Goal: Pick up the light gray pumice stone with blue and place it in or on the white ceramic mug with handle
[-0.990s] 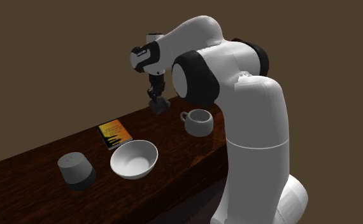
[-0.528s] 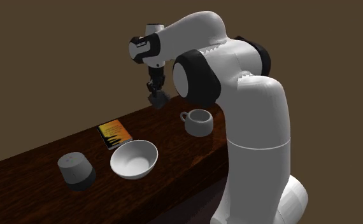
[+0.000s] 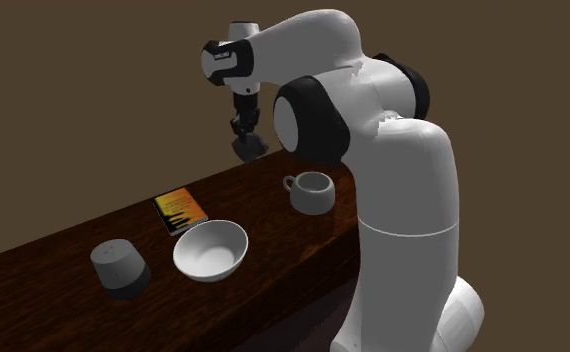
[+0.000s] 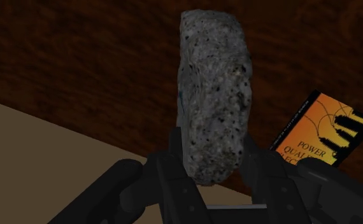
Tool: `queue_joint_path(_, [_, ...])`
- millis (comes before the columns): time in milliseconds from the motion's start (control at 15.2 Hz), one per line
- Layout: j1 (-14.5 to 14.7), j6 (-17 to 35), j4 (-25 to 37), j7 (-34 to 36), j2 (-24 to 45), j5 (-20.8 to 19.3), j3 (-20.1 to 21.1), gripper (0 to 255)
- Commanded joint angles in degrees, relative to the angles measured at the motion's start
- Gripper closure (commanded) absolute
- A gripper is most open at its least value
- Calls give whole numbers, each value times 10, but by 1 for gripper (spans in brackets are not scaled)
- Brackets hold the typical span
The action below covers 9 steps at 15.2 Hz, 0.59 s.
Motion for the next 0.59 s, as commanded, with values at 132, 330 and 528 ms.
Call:
queue_joint_path(132, [-18, 13, -75, -32, -61, 0, -11, 255])
queue_joint_path(330, [-33, 21, -130, -60, -107, -1, -23, 255])
queue_joint_path(528, [-49, 26, -175, -89, -147, -3, -36, 255])
